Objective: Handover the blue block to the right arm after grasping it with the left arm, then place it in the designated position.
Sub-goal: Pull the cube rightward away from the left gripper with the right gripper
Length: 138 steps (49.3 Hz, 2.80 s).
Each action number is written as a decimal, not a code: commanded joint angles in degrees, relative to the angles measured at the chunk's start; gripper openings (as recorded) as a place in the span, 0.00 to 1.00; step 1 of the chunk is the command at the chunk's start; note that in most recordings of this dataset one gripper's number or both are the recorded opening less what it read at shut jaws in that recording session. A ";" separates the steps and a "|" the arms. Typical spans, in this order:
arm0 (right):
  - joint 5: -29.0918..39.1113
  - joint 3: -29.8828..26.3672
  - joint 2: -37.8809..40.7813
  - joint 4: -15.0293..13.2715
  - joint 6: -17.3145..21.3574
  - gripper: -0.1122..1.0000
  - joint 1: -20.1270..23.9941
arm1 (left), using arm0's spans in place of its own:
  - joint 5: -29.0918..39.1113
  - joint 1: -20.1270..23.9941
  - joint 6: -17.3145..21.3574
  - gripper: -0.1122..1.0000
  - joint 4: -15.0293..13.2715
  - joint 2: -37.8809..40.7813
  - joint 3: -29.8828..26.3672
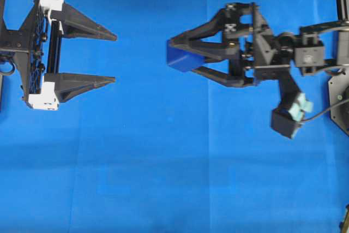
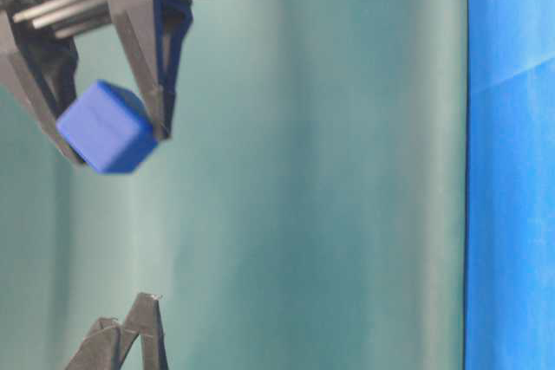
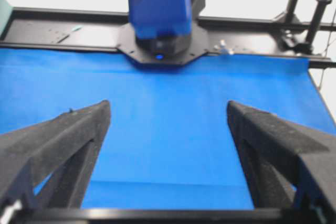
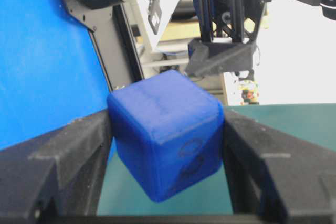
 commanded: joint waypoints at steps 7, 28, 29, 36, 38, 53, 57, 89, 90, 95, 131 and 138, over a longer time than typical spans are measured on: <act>1.32 -0.35 -1.67 0.26 0.18 0.59 0.26 | -0.26 0.35 0.09 0.94 0.00 -0.09 -0.88; 1.49 -0.26 -2.02 4.31 11.60 0.59 0.44 | -0.26 0.53 0.18 0.94 -0.09 0.00 -0.97; 1.41 -0.26 -2.11 4.57 12.83 0.59 0.44 | -0.26 0.53 0.18 0.94 0.00 0.00 -0.97; 1.41 -0.18 -2.81 6.68 23.03 0.59 0.44 | -0.26 0.62 0.18 0.94 0.00 0.00 -0.97; 1.41 -0.18 -2.99 7.12 26.37 0.59 0.44 | -0.26 0.53 0.18 0.94 -0.09 0.00 -0.97; 4.31 -0.26 -4.22 7.91 51.59 0.59 0.53 | -0.26 0.53 0.44 0.94 0.00 0.00 -0.97; 5.27 -0.26 -4.66 8.00 56.34 0.59 0.53 | -0.26 0.62 0.44 0.94 0.00 0.00 -0.97; 7.47 -0.09 -5.27 8.00 64.51 0.59 0.62 | -0.26 0.53 0.62 0.94 0.00 -0.18 -0.88; 7.56 -0.09 -5.36 7.91 64.51 0.59 0.62 | -0.26 0.53 0.62 0.94 0.00 -0.18 -0.88; 7.73 -0.09 -5.27 7.91 64.51 0.59 0.62 | -0.26 0.53 0.70 0.94 -0.09 -0.18 -0.97; 8.79 -0.18 -5.36 7.91 64.51 0.59 0.62 | -0.26 0.53 0.70 0.94 -0.09 -0.18 -0.97; 10.81 -0.09 -5.27 8.00 64.60 0.59 0.97 | -0.35 0.53 0.70 0.94 -0.09 -0.09 -0.97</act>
